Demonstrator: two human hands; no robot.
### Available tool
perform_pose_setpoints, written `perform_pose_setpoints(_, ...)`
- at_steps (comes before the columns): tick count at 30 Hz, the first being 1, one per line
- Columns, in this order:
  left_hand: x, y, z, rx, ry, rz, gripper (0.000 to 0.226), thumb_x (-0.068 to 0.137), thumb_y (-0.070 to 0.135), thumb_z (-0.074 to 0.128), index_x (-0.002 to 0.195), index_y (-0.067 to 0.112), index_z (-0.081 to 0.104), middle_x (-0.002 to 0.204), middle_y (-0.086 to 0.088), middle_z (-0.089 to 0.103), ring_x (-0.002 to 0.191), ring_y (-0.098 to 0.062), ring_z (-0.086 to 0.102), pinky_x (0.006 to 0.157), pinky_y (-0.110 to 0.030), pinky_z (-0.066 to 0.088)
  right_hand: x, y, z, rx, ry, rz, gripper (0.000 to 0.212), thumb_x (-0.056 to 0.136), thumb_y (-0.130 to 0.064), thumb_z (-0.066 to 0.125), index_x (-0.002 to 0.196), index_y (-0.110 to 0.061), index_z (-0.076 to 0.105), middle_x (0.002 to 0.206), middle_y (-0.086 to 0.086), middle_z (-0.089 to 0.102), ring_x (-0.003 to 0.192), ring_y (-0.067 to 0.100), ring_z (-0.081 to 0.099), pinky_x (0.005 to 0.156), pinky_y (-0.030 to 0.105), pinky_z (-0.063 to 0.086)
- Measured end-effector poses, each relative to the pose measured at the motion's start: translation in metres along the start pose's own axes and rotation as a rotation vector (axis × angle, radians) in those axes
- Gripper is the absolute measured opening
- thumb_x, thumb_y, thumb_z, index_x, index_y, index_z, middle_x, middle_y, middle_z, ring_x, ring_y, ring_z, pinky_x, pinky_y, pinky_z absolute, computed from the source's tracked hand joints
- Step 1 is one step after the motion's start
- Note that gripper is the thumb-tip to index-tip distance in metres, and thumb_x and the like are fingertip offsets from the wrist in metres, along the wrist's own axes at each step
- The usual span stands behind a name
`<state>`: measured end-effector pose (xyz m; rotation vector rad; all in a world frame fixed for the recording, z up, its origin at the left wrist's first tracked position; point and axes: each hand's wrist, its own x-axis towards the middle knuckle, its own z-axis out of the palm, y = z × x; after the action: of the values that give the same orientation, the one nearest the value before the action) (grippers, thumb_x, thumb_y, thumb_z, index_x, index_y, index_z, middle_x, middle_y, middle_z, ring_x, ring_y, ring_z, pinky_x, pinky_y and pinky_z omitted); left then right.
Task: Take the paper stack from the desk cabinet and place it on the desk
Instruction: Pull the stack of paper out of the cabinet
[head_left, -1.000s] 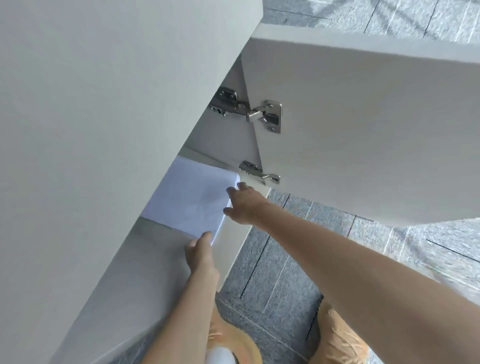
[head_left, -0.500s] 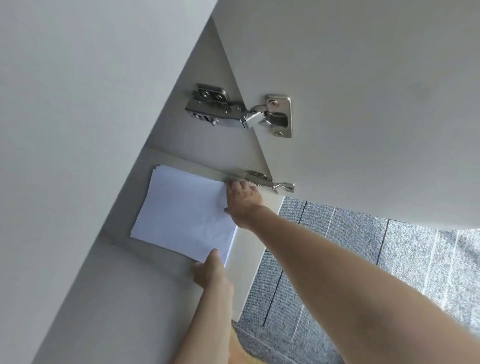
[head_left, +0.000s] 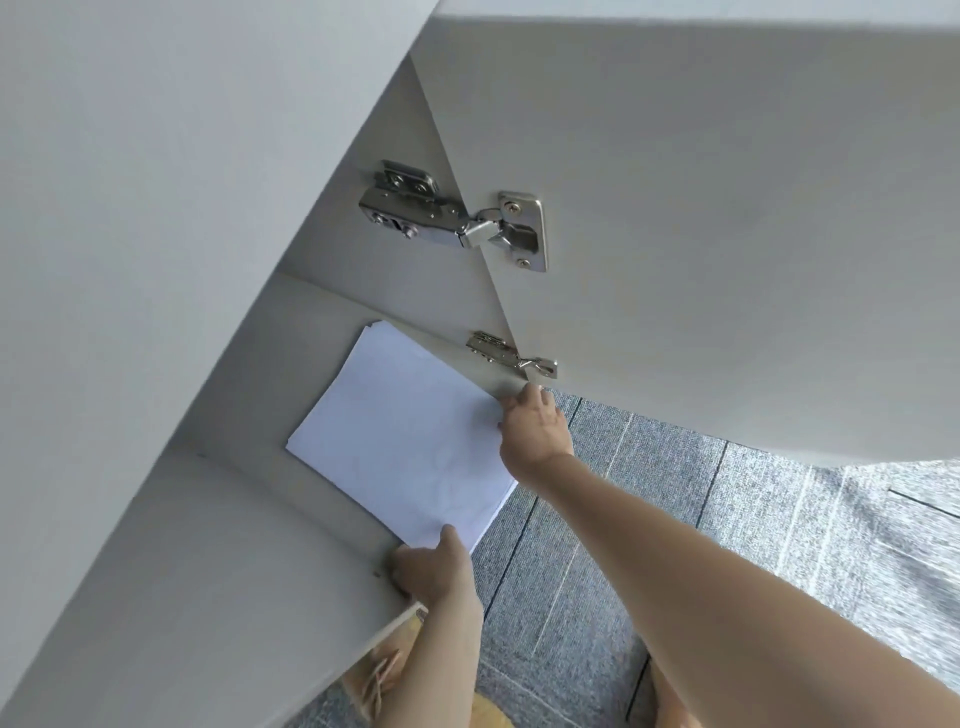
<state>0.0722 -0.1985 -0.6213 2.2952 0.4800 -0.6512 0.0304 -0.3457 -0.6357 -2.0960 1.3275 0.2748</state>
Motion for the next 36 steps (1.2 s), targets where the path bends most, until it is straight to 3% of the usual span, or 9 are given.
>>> perform_pose_setpoints(7, -0.032, -0.028, -0.003, -0.109, -0.038, -0.095, 0.047, 0.080, 0.017, 0.074, 0.117, -0.005, 0.054, 0.118, -0.025, 0.062, 0.103, -0.041, 0.063, 0.078, -0.039, 0.048, -0.013, 0.040, -0.005, 0.327, -0.163, 0.204, 0.038, 0.092, -0.021, 0.053, 0.127, -0.007, 0.054, 0.122, 0.019, 0.065, 0.110, 0.037, 0.063, 0.084, 0.038, 0.052)
perform_pose_setpoints(10, -0.029, -0.030, -0.005, -0.227, -0.053, -0.174, 0.047, 0.082, 0.016, 0.076, 0.119, -0.005, 0.056, 0.119, -0.023, 0.064, 0.106, -0.037, 0.064, 0.087, -0.043, 0.052, -0.014, 0.043, -0.008, 0.318, -0.255, 0.208, 0.041, 0.096, -0.028, 0.050, 0.129, -0.005, 0.058, 0.126, 0.021, 0.065, 0.117, 0.035, 0.061, 0.090, 0.036, 0.050)
perform_pose_setpoints(14, -0.027, -0.019, -0.016, -0.262, -0.107, -0.319, 0.038, 0.081, 0.024, 0.076, 0.104, 0.000, 0.059, 0.101, -0.014, 0.065, 0.090, -0.031, 0.058, 0.080, -0.040, 0.051, -0.028, 0.041, -0.012, 0.314, -0.311, 0.178, 0.040, 0.099, -0.028, 0.043, 0.128, -0.003, 0.056, 0.126, 0.021, 0.063, 0.116, 0.035, 0.060, 0.089, 0.038, 0.048)
perform_pose_setpoints(19, -0.036, 0.000, -0.049, -0.403, -0.491, -0.444, 0.029, 0.090, 0.014, 0.065, 0.119, 0.012, 0.064, 0.094, -0.007, 0.065, 0.075, -0.018, 0.052, 0.058, -0.027, 0.038, -0.059, 0.036, -0.029, 0.315, -0.309, 0.072, 0.019, 0.099, -0.019, 0.042, 0.109, -0.006, 0.052, 0.100, 0.014, 0.058, 0.090, 0.027, 0.056, 0.080, 0.039, 0.051)
perform_pose_setpoints(23, -0.051, 0.008, -0.083, -0.380, -0.593, -0.344, 0.031, 0.089, 0.005, 0.067, 0.119, 0.012, 0.065, 0.118, -0.011, 0.069, 0.113, -0.029, 0.061, 0.097, -0.045, 0.049, -0.085, 0.026, -0.068, 0.301, -0.287, 0.021, 0.018, 0.097, -0.015, 0.045, 0.107, -0.004, 0.055, 0.094, 0.013, 0.056, 0.085, 0.025, 0.053, 0.070, 0.031, 0.041)
perform_pose_setpoints(25, -0.067, 0.014, -0.099, -0.361, -0.649, -0.276, 0.038, 0.090, 0.004, 0.065, 0.127, 0.012, 0.062, 0.125, -0.013, 0.069, 0.119, -0.033, 0.060, 0.102, -0.051, 0.048, -0.101, 0.022, -0.089, 0.301, -0.288, -0.003, 0.021, 0.097, -0.014, 0.046, 0.109, -0.002, 0.057, 0.094, 0.011, 0.056, 0.084, 0.024, 0.053, 0.066, 0.030, 0.041)
perform_pose_setpoints(30, -0.121, 0.027, -0.135, -0.381, -0.659, -0.206, 0.036, 0.092, -0.002, 0.062, 0.126, 0.010, 0.059, 0.105, -0.008, 0.071, 0.094, -0.026, 0.065, 0.081, -0.040, 0.051, -0.146, 0.016, -0.138, 0.287, -0.288, -0.029, 0.025, 0.095, -0.013, 0.047, 0.113, 0.001, 0.060, 0.091, 0.011, 0.058, 0.083, 0.025, 0.055, 0.069, 0.031, 0.044)
perform_pose_setpoints(34, -0.168, 0.036, -0.163, -0.388, -0.671, -0.171, 0.035, 0.089, -0.005, 0.066, 0.121, 0.009, 0.060, 0.104, -0.009, 0.071, 0.091, -0.027, 0.066, 0.068, -0.036, 0.053, -0.184, 0.020, -0.180, 0.271, -0.256, -0.059, 0.020, 0.096, -0.012, 0.050, 0.106, 0.002, 0.060, 0.090, 0.011, 0.055, 0.083, 0.024, 0.052, 0.063, 0.029, 0.037)
perform_pose_setpoints(36, -0.190, 0.038, -0.175, -0.390, -0.676, -0.165, 0.039, 0.088, -0.003, 0.067, 0.125, 0.008, 0.059, 0.110, -0.011, 0.070, 0.094, -0.028, 0.065, 0.070, -0.037, 0.053, -0.203, 0.023, -0.199, 0.288, -0.240, -0.064, 0.031, 0.093, -0.019, 0.050, 0.108, 0.006, 0.060, 0.093, 0.012, 0.055, 0.084, 0.024, 0.051, 0.066, 0.030, 0.035)
